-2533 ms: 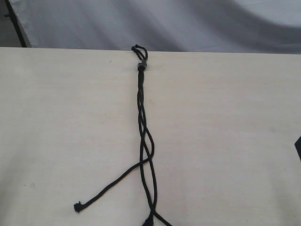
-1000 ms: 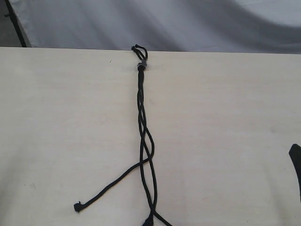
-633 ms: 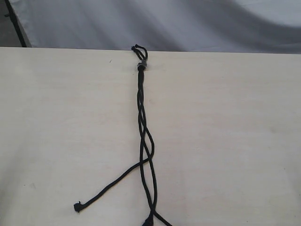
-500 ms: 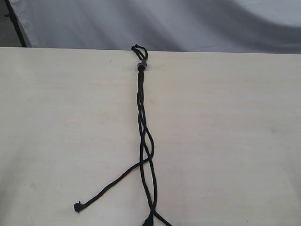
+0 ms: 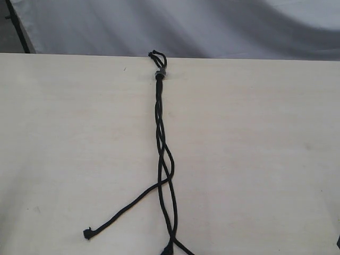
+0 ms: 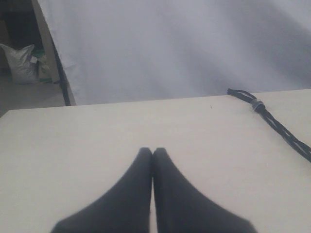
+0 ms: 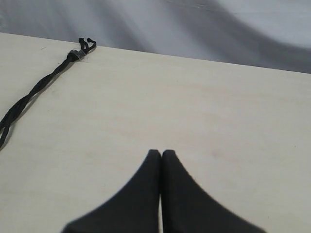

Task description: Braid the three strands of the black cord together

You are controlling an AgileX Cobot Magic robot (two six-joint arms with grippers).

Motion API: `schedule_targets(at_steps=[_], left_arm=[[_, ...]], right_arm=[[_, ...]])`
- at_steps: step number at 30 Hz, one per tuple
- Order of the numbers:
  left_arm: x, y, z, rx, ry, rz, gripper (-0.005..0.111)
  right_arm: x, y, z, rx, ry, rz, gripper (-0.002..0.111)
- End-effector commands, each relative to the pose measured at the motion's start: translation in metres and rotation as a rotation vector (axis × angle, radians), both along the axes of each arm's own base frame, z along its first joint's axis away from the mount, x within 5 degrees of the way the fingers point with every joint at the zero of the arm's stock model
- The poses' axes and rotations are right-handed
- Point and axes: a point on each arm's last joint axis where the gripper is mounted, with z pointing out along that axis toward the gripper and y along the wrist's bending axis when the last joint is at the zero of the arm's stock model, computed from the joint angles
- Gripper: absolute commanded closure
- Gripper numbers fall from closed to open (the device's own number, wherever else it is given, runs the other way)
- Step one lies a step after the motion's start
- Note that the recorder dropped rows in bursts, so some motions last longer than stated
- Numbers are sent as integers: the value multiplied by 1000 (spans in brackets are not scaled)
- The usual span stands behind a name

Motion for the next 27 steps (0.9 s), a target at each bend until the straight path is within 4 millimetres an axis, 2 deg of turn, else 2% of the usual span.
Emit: schedule_targets(at_steps=[1, 27], left_arm=[[0, 0, -1, -9, 2, 2, 106], [0, 0, -1, -9, 2, 2, 106]], right_arm=[[0, -1, -1, 1, -5, -9, 109], [0, -1, -1, 8, -5, -11, 109]])
